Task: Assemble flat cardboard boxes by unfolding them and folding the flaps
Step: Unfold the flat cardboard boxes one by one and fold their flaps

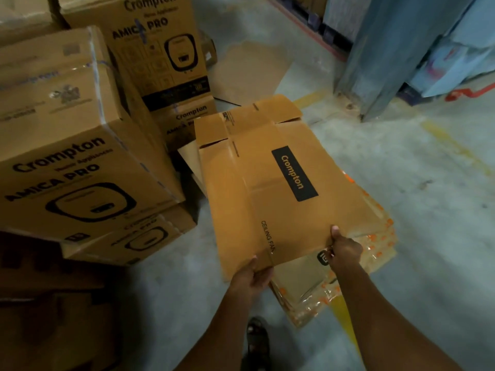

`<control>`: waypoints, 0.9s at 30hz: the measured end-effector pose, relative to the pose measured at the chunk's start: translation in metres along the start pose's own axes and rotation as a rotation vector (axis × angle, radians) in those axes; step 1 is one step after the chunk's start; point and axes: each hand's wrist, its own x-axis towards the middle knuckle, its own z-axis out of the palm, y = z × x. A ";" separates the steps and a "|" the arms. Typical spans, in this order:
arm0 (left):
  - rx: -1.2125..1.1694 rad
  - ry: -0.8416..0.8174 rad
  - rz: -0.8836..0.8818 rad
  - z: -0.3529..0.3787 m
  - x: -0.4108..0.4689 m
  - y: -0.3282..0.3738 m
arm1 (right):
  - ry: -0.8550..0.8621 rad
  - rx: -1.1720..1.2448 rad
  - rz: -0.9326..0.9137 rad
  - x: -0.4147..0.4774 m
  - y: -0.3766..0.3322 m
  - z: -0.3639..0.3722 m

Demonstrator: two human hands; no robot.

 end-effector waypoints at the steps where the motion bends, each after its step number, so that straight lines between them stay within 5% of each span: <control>1: 0.032 -0.007 -0.023 -0.004 0.003 -0.001 | 0.014 0.003 0.024 0.004 0.003 -0.004; 12: 0.628 0.081 -0.003 -0.011 -0.001 0.019 | -0.149 -0.042 0.195 -0.005 0.024 -0.014; 17: 0.555 0.070 0.288 0.003 -0.010 0.035 | -0.229 -0.043 0.094 -0.027 0.017 0.006; 27: 0.525 0.030 0.583 -0.029 -0.077 0.099 | -0.599 -0.129 -0.075 -0.131 0.008 0.075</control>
